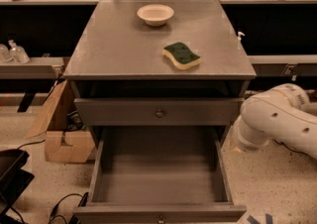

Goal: Open middle drawer

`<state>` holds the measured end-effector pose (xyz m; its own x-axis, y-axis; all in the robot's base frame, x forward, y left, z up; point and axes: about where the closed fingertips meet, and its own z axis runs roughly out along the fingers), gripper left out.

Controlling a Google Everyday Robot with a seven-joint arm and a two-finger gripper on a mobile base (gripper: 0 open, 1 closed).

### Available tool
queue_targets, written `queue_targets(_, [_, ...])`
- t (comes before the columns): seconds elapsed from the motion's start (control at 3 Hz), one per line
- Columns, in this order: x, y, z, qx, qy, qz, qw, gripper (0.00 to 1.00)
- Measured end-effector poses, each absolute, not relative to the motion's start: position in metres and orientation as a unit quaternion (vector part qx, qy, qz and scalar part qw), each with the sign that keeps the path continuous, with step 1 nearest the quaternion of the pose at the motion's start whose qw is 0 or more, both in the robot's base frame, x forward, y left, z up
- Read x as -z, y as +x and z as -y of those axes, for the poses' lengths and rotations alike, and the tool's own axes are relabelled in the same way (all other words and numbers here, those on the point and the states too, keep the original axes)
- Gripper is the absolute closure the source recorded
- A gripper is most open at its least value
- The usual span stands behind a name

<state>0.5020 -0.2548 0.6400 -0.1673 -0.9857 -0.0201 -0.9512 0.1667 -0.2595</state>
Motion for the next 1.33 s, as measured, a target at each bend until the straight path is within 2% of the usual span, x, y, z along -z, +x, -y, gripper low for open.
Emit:
queue_targets(0.67, [-0.754,0.446,0.297,0.137,-0.601,-0.775,0.141,1.0])
queue_targets(1.0, [-0.755,0.446,0.296,0.139,-0.602,-0.774,0.14,0.82])
queue_targets(1.33, [-0.756,0.445,0.297,0.14,-0.602,-0.774,0.14,0.58])
